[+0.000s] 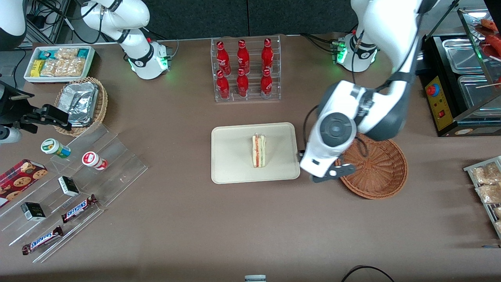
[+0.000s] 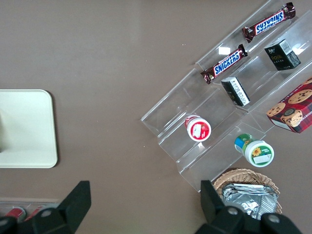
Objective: Place sandwich from basket to tray
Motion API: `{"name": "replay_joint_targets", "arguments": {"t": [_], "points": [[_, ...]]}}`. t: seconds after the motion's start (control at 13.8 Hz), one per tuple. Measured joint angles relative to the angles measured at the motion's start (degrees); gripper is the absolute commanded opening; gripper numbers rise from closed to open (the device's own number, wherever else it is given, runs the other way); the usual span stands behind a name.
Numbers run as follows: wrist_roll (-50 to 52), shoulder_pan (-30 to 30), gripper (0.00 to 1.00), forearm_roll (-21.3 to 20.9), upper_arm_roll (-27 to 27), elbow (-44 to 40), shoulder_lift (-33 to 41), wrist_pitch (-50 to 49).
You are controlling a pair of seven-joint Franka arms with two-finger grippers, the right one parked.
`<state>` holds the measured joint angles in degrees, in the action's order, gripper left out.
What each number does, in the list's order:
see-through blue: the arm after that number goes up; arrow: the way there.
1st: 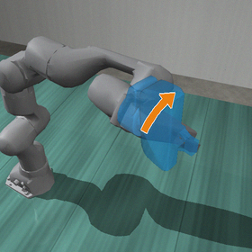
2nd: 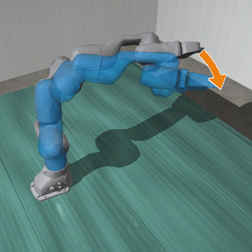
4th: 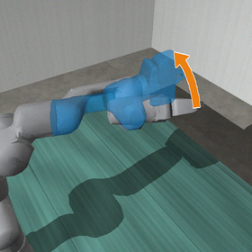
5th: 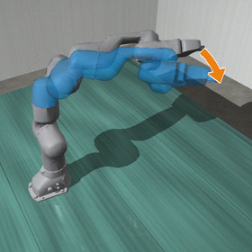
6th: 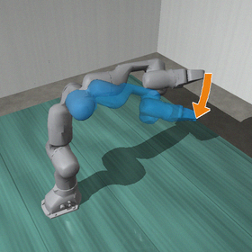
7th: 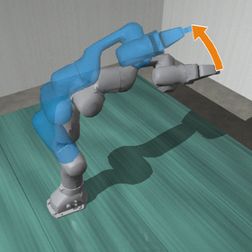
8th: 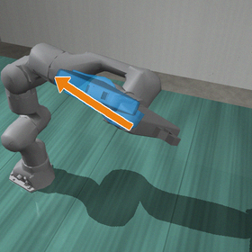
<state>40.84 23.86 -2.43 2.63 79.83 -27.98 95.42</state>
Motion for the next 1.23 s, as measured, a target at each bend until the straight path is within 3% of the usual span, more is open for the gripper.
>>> {"name": "replay_joint_targets", "arguments": {"t": [0.36,0.58,1.23], "points": [[-9.3,-7.7,1.0,0.8,0.0,6.5,7.5,-1.1],[-18.0,-13.6,1.0,1.5,0.0,10.9,14.1,-6.8],[-32.3,-24.4,1.0,1.7,3.8,12.0,25.0,-22.4]]}}
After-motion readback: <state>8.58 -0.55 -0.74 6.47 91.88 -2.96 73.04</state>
